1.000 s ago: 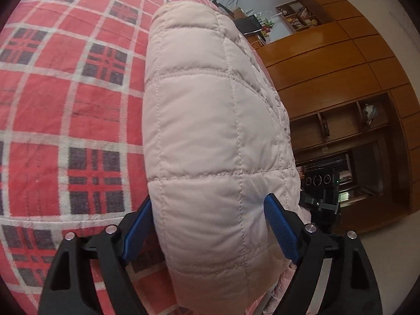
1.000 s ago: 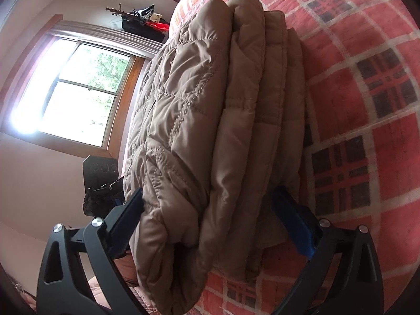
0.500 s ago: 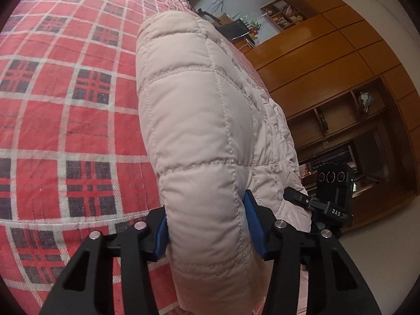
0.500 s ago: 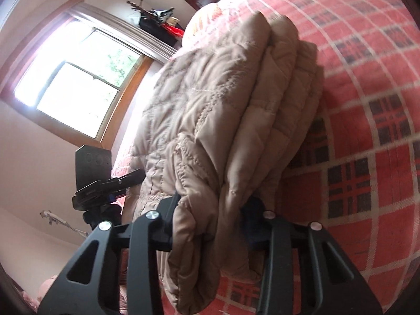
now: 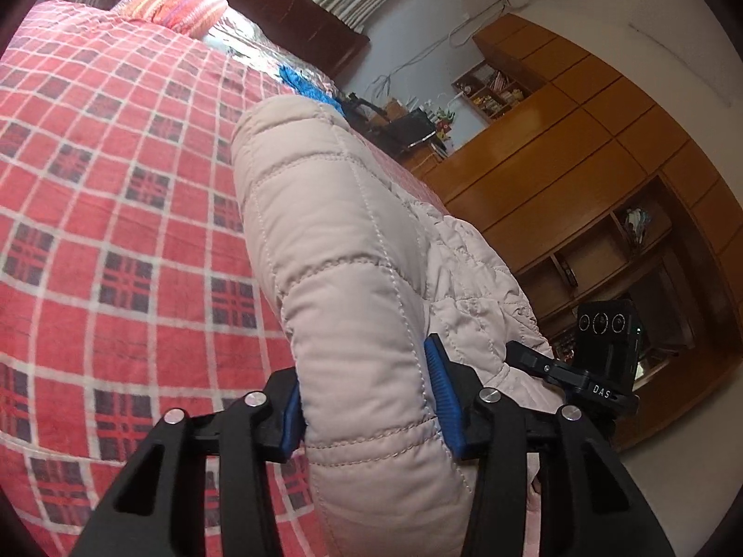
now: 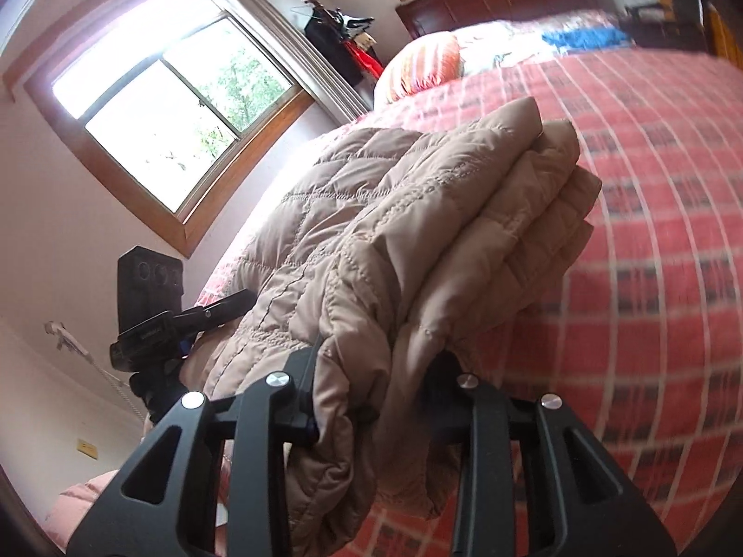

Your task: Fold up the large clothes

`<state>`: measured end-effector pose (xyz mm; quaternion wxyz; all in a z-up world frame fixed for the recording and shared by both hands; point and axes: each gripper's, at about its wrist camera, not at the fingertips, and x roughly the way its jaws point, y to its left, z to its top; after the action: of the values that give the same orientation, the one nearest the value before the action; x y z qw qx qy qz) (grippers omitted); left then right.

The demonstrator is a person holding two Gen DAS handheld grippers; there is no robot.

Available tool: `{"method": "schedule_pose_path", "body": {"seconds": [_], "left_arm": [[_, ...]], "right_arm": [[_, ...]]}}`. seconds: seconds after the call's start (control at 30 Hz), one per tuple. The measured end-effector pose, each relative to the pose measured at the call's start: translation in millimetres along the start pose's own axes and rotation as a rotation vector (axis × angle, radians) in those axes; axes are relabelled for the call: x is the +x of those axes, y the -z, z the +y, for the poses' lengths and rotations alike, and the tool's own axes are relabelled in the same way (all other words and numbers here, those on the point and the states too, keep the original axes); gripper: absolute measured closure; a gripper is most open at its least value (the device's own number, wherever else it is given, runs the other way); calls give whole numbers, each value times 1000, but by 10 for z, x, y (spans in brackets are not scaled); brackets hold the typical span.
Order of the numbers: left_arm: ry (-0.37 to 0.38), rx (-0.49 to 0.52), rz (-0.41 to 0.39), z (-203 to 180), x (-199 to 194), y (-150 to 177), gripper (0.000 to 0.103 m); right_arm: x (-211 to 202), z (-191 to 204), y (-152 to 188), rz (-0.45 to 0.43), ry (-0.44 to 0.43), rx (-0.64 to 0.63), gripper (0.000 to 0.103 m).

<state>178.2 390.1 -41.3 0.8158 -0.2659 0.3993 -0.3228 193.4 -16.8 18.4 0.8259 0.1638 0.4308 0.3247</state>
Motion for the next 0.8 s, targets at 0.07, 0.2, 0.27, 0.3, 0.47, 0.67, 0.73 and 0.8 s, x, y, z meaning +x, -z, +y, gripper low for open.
{"method": "schedule_pose_path", "body": {"seconds": [0.07,0.2,0.27,0.3,0.47,0.67,0.73,0.8], "left_arm": [[-14,11,-40,51,-111,-125,56],[-39,15,-92,213,-220,-299,56],[-60,9,-104,346,-213,-351,56],[-78,0,-97,418,-214,-355,56],[-134,-54,-24,829,-22,-340,56],[-165,-45,16,1021,48,-146,44],[-187,-32,11,1024,47,-129,40],[-213,-25,4,988,28,-127,33]], "right_arm": [[103,132,-164,-14,12,-39,72],[352,198,-358,-13,23,-81,72],[548,165,-413,4,18,-77,72],[628,123,-421,15,17,-70,72],[1144,-55,-309,113,28,-9,72],[1247,-211,-60,143,10,37,63],[1252,-231,-28,142,4,53,58],[1247,-267,-19,137,0,72,50]]}}
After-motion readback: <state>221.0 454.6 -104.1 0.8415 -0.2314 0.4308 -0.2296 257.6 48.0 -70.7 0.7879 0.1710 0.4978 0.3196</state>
